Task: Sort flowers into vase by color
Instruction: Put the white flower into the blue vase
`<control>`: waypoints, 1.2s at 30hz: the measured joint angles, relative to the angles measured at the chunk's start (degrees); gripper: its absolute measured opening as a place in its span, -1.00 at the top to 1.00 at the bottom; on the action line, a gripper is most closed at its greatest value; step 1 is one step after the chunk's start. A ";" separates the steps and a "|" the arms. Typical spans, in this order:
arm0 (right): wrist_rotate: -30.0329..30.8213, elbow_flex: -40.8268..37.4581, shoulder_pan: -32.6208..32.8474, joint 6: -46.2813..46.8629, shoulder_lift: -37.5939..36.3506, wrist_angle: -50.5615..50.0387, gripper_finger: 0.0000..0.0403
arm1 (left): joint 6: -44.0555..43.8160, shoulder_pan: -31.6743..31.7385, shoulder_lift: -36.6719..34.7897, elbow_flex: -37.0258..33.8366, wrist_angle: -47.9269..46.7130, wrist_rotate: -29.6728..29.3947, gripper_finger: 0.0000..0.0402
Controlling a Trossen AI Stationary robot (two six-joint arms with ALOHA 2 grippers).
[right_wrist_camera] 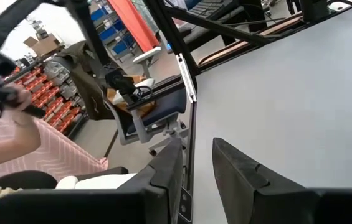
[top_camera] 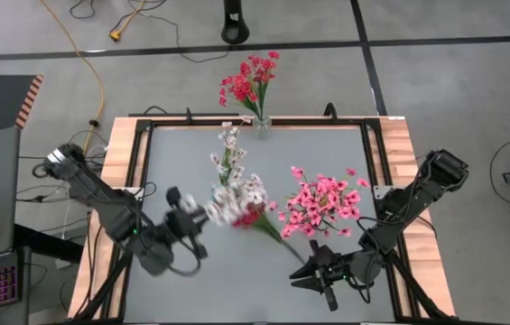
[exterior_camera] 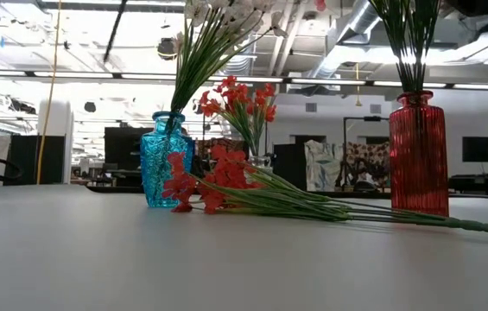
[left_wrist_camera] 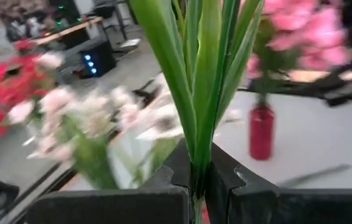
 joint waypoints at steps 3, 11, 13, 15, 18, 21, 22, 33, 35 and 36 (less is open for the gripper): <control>0.00 0.00 -0.07 -0.32 -0.01 -0.18 0.42 | 1.88 1.52 -7.54 -10.26 9.74 -1.13 1.00; 0.08 0.00 -0.07 -0.48 -0.01 -1.83 0.42 | 25.19 8.57 -22.37 -36.13 58.73 8.00 1.00; 0.23 0.00 -0.07 -0.48 -0.01 -2.24 0.42 | 30.91 10.97 -23.61 -40.88 71.05 11.74 1.00; 0.32 0.00 -0.05 -0.48 -0.01 -2.68 0.42 | 34.00 12.99 -24.14 -44.59 79.07 13.52 1.00; 0.33 0.00 -0.04 -0.46 -0.01 -3.01 0.42 | 36.22 15.04 -24.40 -47.48 83.90 15.67 1.00; 0.37 0.00 -0.07 -0.47 -0.01 -3.31 0.42 | 36.13 16.84 -23.91 -48.43 83.68 17.89 1.00; 0.37 0.00 -0.17 -0.46 -0.01 -3.31 0.42 | 35.95 17.55 -23.42 -48.44 83.76 19.13 1.00; 0.26 0.00 -0.76 -0.46 -0.01 -3.30 0.42 | 33.83 21.05 -18.63 -48.48 82.01 21.79 0.97; 0.22 0.00 -0.77 -0.46 -0.01 -3.27 0.42 | 34.00 21.06 -18.27 -48.48 80.01 21.54 0.94; 0.14 0.00 -0.81 -0.46 -0.01 -3.29 0.42 | 33.91 21.07 -18.26 -48.48 78.76 21.43 0.93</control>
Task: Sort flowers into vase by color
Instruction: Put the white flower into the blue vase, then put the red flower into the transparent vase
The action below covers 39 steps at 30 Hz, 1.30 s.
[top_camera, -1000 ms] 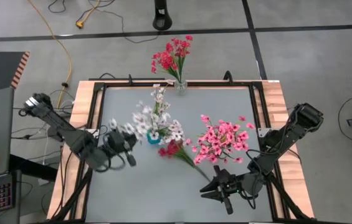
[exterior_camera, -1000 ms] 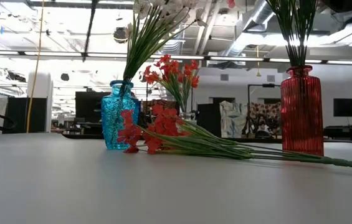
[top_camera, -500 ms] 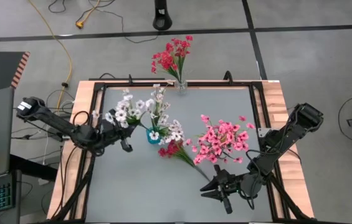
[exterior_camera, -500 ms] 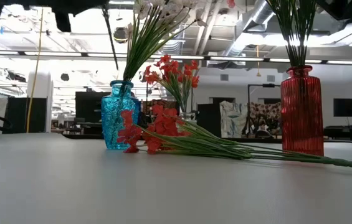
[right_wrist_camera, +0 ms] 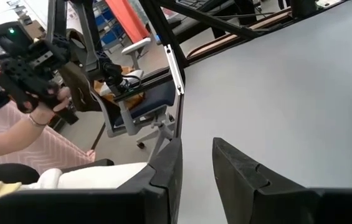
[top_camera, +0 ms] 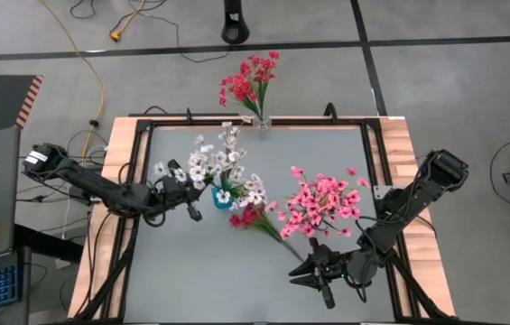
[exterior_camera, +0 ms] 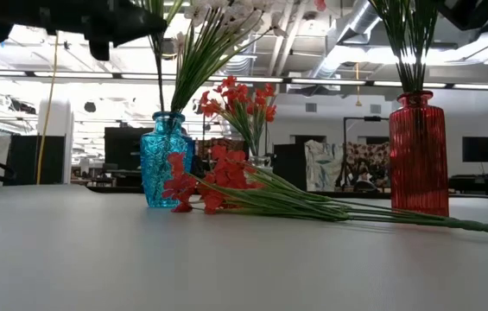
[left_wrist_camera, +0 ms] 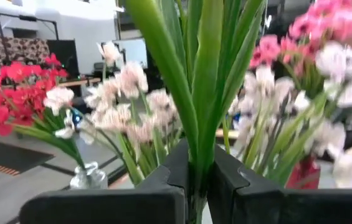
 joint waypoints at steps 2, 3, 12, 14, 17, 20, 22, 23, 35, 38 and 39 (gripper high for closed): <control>-0.10 0.00 0.00 0.00 0.00 0.01 0.42 | -0.52 -0.02 0.00 0.00 -2.39 -0.02 0.89; -0.10 0.00 0.00 0.00 0.00 0.01 0.42 | -0.82 -0.02 0.00 0.00 -3.72 -0.04 0.87; -0.12 0.00 0.00 0.02 0.00 0.02 0.42 | -8.26 -0.02 -0.01 0.00 -7.03 -3.36 0.56; -0.12 0.00 0.00 0.03 0.00 0.02 0.42 | -9.93 -0.02 -0.07 0.00 -7.49 -3.21 0.44; -0.14 0.00 0.00 0.04 0.00 0.04 0.42 | -11.78 -0.04 -0.07 0.00 -10.65 -2.78 0.26; -0.14 0.00 0.00 0.04 0.00 0.04 0.42 | -13.51 -0.04 -0.07 0.00 -13.56 -2.70 0.10; -0.14 0.00 0.00 0.04 0.00 0.02 0.42 | -14.39 -0.04 -0.07 0.00 -15.42 -1.97 0.03; -0.14 0.00 0.00 0.04 0.00 0.04 0.42 | -14.54 -0.04 -0.07 0.00 -16.32 -1.33 0.00; -0.34 0.00 -0.39 0.07 0.00 0.04 0.42 | -18.18 -2.84 -3.35 0.04 -29.18 1.85 -0.04; -0.36 0.00 -0.62 0.07 0.00 0.04 0.42 | -18.81 -4.31 -6.19 0.04 -32.36 1.84 -0.04; -0.36 0.00 -0.79 0.07 0.00 0.04 0.41 | -18.84 -4.85 -7.31 0.04 -33.52 1.84 -0.04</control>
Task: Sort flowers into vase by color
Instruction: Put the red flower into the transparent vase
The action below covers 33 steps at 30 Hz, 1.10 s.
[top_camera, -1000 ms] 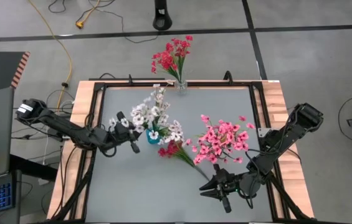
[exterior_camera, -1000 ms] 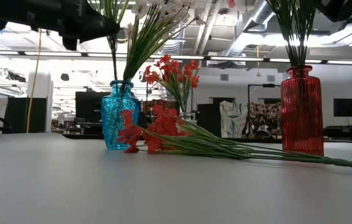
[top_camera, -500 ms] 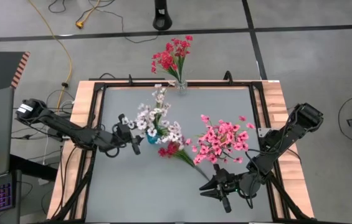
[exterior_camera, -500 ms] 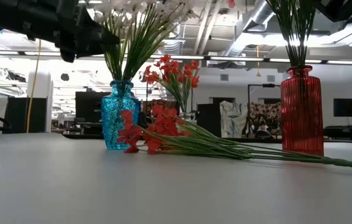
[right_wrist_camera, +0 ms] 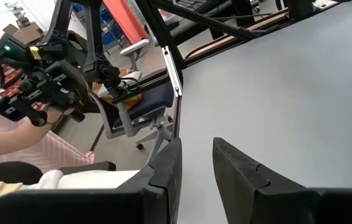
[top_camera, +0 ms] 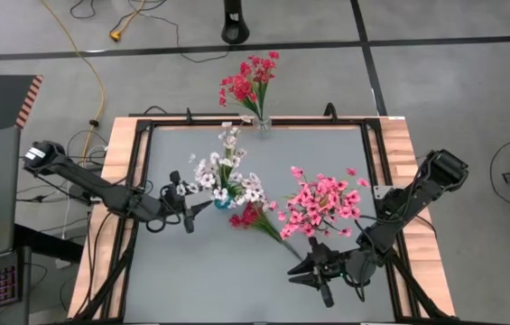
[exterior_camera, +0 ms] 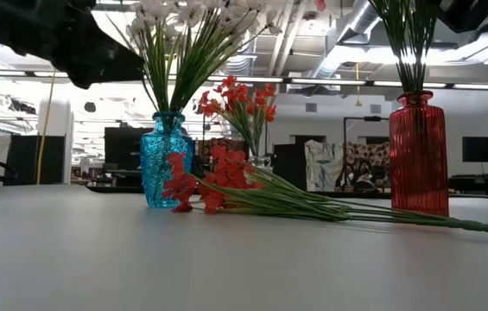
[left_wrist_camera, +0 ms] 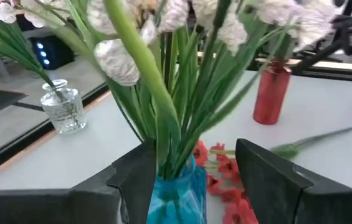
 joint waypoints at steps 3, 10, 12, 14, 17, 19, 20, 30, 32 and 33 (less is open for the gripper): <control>-0.04 0.00 -0.51 0.00 0.00 0.02 0.35 | -1.02 -1.09 -3.33 0.02 -4.14 0.00 -0.04; -1.50 0.00 -2.34 1.90 0.00 -0.01 -0.08 | -7.94 -3.71 -10.55 0.02 -16.03 0.70 -0.04; -1.51 0.00 -2.69 1.90 0.00 0.00 -0.20 | -9.16 -4.38 -12.03 0.02 -18.01 1.93 -0.04; -1.51 0.00 -2.95 1.89 0.00 0.00 -0.28 | -9.82 -5.14 -13.35 0.02 -19.68 3.29 -0.04; -1.51 0.00 -2.76 1.58 0.00 -0.02 -0.31 | -11.21 -6.15 -14.49 0.02 -21.04 5.04 -0.04; -1.53 0.00 -2.69 1.57 0.00 -0.02 -0.32 | -12.11 -6.69 -14.65 0.02 -21.20 5.78 -0.04; -1.53 0.00 -2.65 1.44 0.00 -0.02 -0.32 | -12.17 -7.02 -14.63 0.02 -21.45 5.90 -0.04; 0.07 0.02 -0.51 -0.04 0.02 -7.48 -0.32 | -13.55 -8.14 -14.48 0.02 -22.19 5.92 -0.04; 3.01 0.87 0.80 -0.10 0.02 -10.84 -0.32 | -13.79 -8.14 -14.47 0.02 -22.38 5.94 -0.04; 5.01 1.67 1.40 -0.11 0.02 -13.36 -0.32 | -13.84 -8.14 -14.47 0.02 -22.37 5.93 -0.04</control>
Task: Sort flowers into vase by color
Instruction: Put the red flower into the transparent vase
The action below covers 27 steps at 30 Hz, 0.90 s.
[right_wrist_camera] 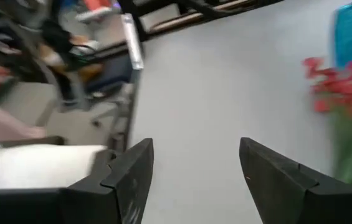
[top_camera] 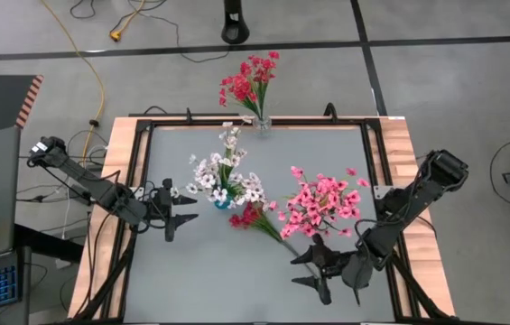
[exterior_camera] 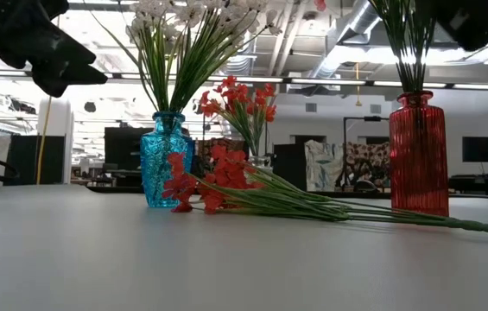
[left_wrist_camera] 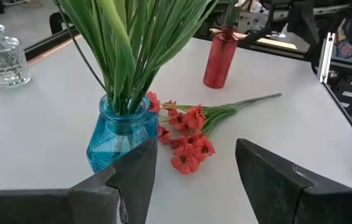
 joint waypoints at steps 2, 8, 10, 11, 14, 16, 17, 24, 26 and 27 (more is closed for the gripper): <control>2.82 1.93 0.87 -0.01 0.00 -5.58 -0.32 | -0.48 0.00 0.02 0.00 -0.27 -0.01 -0.04; 5.90 6.48 0.41 0.00 4.84 -14.44 -0.32 | -2.04 0.02 0.02 0.00 -0.91 -0.01 -0.04; 5.96 7.89 -0.51 0.00 8.09 -15.74 -0.32 | -2.16 0.02 0.02 0.00 -0.87 -0.03 -0.04; 6.01 8.74 -1.05 0.00 9.88 -17.06 -0.32 | -2.29 0.02 0.02 0.00 -0.80 -0.03 -0.04; 6.21 11.96 -2.69 0.02 14.81 -20.87 -0.32 | -2.92 0.02 0.02 0.00 -0.82 -0.03 -0.04; 7.66 14.29 -3.73 0.03 17.78 -23.39 -0.32 | -3.22 0.02 0.03 0.00 -0.92 -0.03 -0.04; 8.55 15.41 -4.20 0.03 19.17 -24.53 -0.32 | -3.22 0.02 0.04 0.00 -0.93 -0.04 -0.04; 11.80 22.16 -7.39 1.93 25.82 -31.19 -0.31 | -3.39 0.02 0.04 0.00 -1.18 -0.44 -0.04; 11.80 23.06 -8.18 4.55 27.05 -32.24 -0.31 | -3.39 0.02 0.02 0.00 -1.17 -0.45 -0.04; 11.78 23.30 -8.53 6.25 27.36 -33.01 -0.31 | -3.39 0.02 0.04 0.00 -1.18 -0.45 -0.04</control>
